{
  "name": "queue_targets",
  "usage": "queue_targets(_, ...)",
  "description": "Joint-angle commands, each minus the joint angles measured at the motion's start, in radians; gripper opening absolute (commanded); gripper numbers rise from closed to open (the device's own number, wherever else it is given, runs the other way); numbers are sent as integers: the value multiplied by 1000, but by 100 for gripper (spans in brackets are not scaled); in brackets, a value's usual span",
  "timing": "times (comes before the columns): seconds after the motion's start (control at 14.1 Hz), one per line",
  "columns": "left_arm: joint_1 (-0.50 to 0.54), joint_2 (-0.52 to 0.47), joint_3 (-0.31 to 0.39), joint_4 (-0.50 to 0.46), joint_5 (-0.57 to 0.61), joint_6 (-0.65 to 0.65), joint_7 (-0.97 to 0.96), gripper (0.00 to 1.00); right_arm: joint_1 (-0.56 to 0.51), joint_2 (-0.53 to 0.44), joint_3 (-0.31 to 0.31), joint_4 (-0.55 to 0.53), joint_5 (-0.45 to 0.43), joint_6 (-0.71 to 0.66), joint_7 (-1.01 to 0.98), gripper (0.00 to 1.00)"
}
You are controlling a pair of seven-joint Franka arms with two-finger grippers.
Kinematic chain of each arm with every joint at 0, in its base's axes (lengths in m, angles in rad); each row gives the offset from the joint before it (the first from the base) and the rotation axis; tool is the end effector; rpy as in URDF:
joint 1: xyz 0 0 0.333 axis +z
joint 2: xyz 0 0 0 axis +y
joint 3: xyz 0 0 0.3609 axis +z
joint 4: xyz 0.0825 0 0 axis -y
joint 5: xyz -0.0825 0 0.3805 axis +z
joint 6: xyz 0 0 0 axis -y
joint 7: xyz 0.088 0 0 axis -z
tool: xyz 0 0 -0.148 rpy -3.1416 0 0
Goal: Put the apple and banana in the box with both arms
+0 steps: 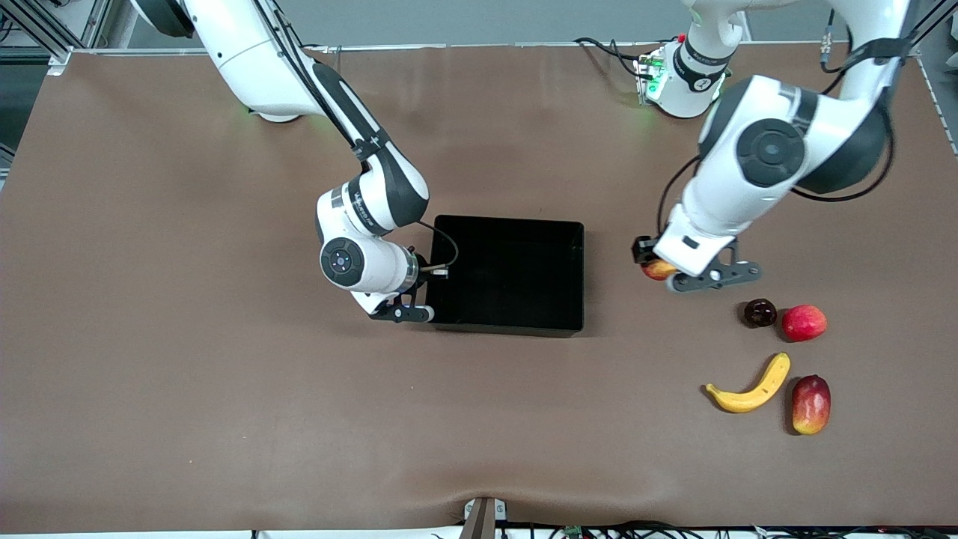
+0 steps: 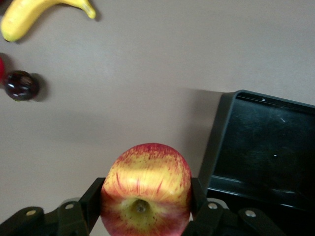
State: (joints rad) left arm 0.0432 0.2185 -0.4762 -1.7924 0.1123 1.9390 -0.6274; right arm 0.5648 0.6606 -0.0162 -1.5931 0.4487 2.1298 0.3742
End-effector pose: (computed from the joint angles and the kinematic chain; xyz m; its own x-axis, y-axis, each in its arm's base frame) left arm 0.5684 -0.2312 0.4395 0.9867 0.1586 -0.0354 0.1576 -0.9871 -0.0296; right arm 0.5852 0.3995 0.2393 0.9615 -0.0493 -0.2705 -0.1185 -0.9621 -0.2457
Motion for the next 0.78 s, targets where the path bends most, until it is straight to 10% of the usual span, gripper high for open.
queue_targets(0.0,-46,22,-13,-33,15,73,-121,0,-29,-10,-13,68,19,-63,12,100)
queue_targets(0.36,-178,93,-10,-25,36,141,-288,0,-131,-90,-42,287,-192,-418,17,100)
queue_targets(0.71,-258,192,-12,19,152,152,-385,0,-308,-148,-45,442,-212,-688,-12,100)
